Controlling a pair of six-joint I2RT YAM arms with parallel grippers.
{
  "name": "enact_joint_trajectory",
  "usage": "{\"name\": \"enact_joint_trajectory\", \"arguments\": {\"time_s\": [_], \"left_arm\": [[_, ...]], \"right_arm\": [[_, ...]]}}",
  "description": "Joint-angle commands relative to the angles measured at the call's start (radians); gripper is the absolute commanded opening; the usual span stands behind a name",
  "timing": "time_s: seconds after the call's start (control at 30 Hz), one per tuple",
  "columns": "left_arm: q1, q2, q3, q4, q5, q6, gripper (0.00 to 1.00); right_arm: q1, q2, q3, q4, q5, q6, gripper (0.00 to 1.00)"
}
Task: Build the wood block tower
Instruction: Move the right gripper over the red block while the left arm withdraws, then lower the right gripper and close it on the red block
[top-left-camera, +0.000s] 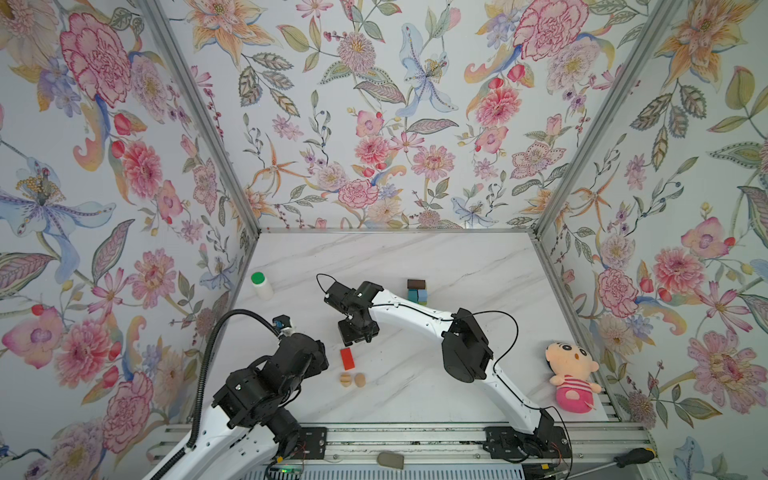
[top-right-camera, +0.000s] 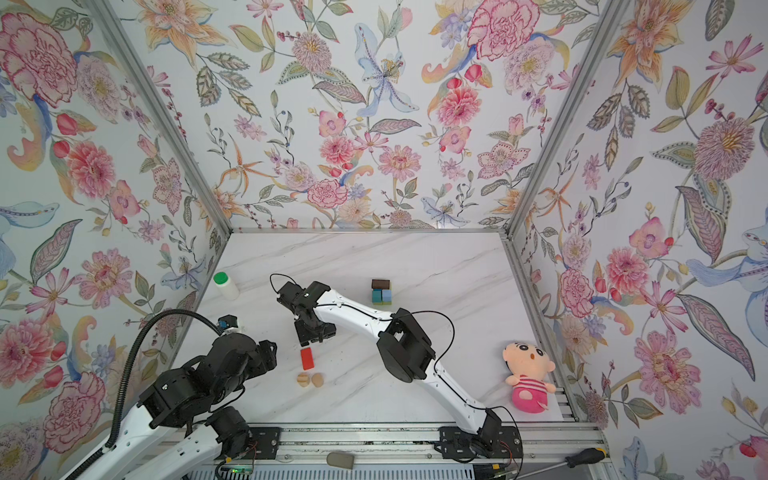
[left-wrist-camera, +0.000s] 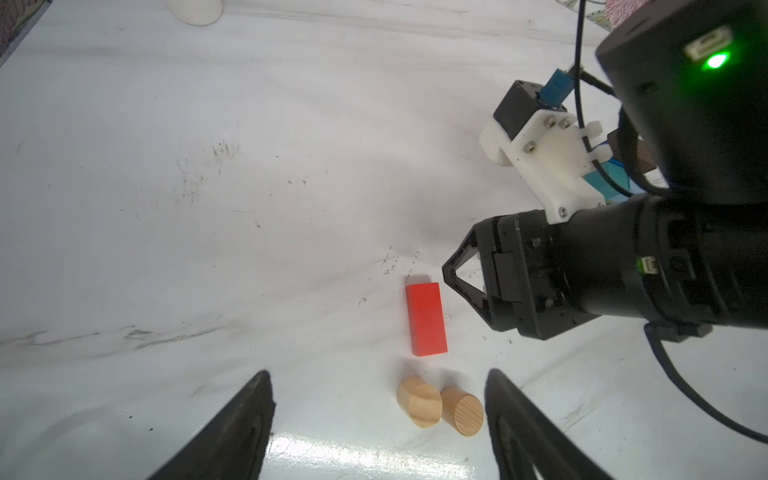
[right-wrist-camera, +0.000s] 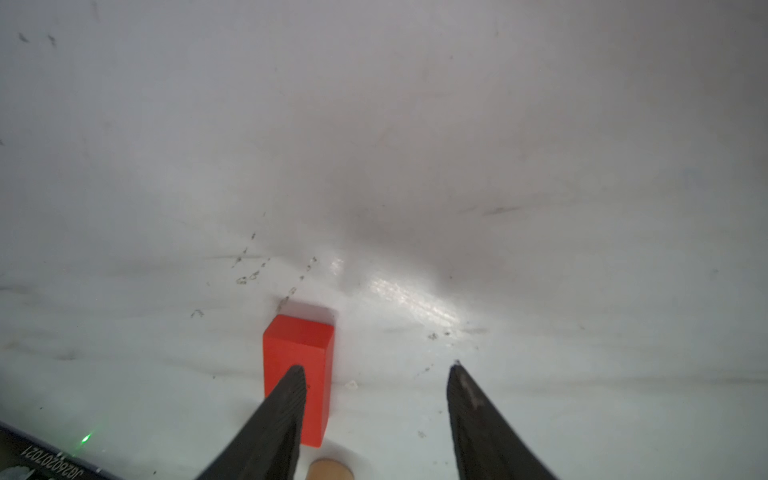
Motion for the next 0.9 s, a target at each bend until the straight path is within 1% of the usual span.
{"name": "enact_joint_trajectory", "arguments": {"time_s": [0.0, 0.23, 0.6, 0.73, 0.83, 0.87], "left_arm": [[0.011, -0.03, 0.018, -0.05, -0.015, 0.014, 0.81], [0.009, -0.078, 0.011, -0.102, 0.005, 0.013, 0.81], [0.01, -0.084, 0.013, -0.108, 0.016, 0.051, 0.81], [0.011, -0.079, 0.018, -0.104, 0.01, 0.067, 0.82], [0.011, -0.074, 0.021, -0.096, 0.01, 0.081, 0.82], [0.011, -0.071, 0.022, -0.093, 0.01, 0.085, 0.82]], "right_arm": [[0.019, 0.009, 0.035, -0.029, -0.015, 0.0, 0.58], [0.048, 0.061, 0.063, -0.031, -0.015, 0.02, 0.56], [0.068, 0.095, 0.056, -0.032, -0.006, 0.045, 0.55], [0.068, 0.097, 0.035, -0.032, 0.027, 0.059, 0.5], [0.062, 0.077, 0.003, -0.032, 0.068, 0.087, 0.41], [0.059, 0.067, -0.01, -0.031, 0.084, 0.097, 0.39]]}}
